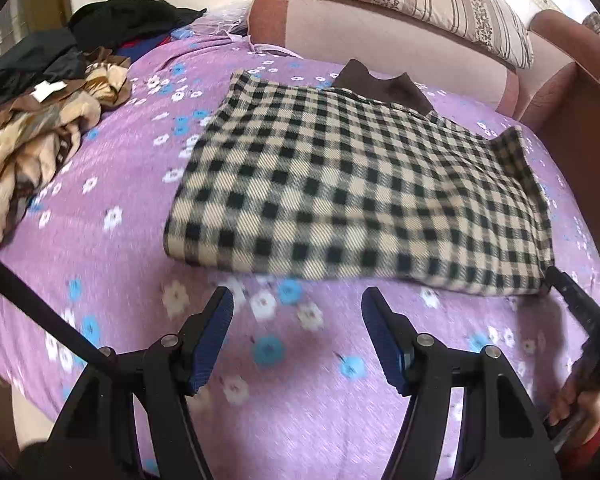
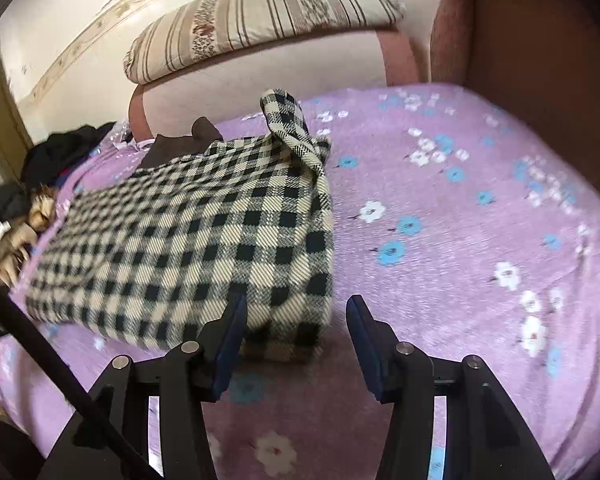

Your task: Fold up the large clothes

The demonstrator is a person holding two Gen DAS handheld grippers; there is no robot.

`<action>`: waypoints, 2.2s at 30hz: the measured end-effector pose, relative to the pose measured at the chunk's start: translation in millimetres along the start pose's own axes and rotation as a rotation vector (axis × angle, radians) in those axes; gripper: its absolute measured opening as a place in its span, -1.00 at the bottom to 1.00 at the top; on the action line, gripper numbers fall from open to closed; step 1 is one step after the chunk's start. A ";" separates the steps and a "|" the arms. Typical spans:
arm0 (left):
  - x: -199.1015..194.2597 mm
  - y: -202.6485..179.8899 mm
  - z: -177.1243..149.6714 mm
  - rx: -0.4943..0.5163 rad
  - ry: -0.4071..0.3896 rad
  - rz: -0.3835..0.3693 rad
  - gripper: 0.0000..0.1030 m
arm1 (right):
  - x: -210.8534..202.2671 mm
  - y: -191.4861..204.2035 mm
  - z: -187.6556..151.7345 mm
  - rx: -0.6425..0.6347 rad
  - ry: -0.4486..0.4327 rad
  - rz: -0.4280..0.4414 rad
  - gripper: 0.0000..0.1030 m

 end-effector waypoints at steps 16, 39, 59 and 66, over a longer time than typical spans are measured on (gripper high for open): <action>-2.2 -36.4 -37.6 0.042 0.033 0.015 0.27 | -9.7 2.5 3.9 -0.067 -0.069 -0.075 0.08; 36.5 71.0 41.9 -0.045 -0.027 0.111 0.35 | 16.7 -66.4 15.6 0.237 0.024 -0.106 -0.89; 105.6 44.7 98.0 0.006 0.014 0.066 0.52 | 114.1 -24.9 130.3 0.216 0.085 -0.021 -0.30; 59.3 43.4 57.4 -0.019 0.005 0.043 0.52 | 24.6 -30.7 50.6 0.209 0.026 0.016 -0.01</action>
Point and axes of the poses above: each gripper's, at about its wrist camera, not at the fingertips, and x roughly the way its jaws point, y to its left, z to its top, the point moved 9 cm from there along x, roughly the way its jaws point, and after that the axes turned 7 degrees about z, right-handed, at the moved point
